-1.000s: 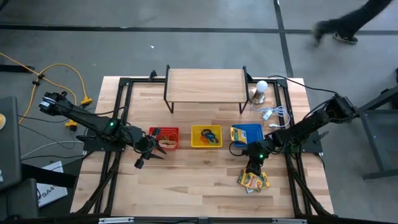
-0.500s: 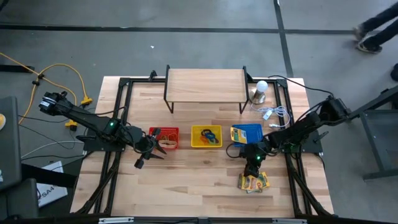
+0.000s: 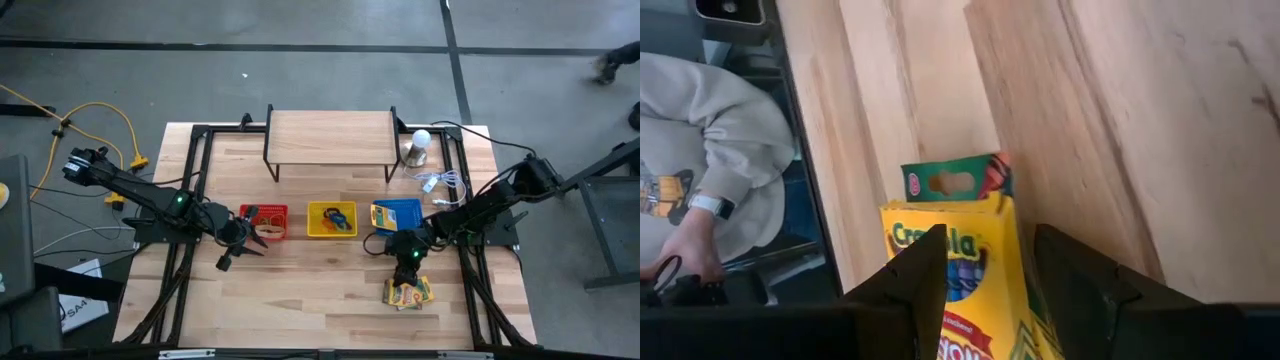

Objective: Pick & Place Office Desk Supplies
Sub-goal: Put the box of crayons into the blue bin

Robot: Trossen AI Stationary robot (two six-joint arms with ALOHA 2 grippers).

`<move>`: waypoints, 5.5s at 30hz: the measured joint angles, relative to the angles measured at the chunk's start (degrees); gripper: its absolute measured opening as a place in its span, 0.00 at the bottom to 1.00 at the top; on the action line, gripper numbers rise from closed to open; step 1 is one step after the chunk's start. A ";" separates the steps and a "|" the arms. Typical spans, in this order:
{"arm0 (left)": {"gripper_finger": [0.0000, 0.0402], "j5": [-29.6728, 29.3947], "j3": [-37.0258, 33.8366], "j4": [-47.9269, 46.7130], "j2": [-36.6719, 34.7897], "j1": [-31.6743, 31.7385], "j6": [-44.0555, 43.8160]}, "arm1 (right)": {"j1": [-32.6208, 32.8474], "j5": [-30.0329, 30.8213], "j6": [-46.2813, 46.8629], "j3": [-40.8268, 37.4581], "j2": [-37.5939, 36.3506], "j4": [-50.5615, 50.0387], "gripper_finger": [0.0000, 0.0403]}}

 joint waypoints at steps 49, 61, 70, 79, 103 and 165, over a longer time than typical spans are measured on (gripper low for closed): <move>0.25 0.00 0.01 0.00 0.00 0.02 0.00 | 2.04 -0.26 -3.20 0.27 4.38 5.83 0.16; 0.25 0.02 0.00 0.00 0.00 0.00 0.00 | 0.70 -4.69 -4.63 0.16 5.21 7.89 0.01; 0.25 0.01 0.00 0.00 -0.01 0.00 -0.01 | 0.74 -4.11 -2.36 -0.09 2.81 7.56 0.01; 0.25 0.02 0.00 -0.02 -0.02 0.02 0.00 | 0.72 -2.32 1.58 -0.09 -3.01 8.13 0.01; 0.25 0.02 0.00 -0.02 0.00 0.00 -0.02 | -4.40 20.34 -2.23 -0.02 -27.05 -9.48 0.01; 0.25 0.00 0.00 0.00 0.00 0.00 0.00 | -21.35 32.57 -21.11 0.02 -49.70 -41.21 0.01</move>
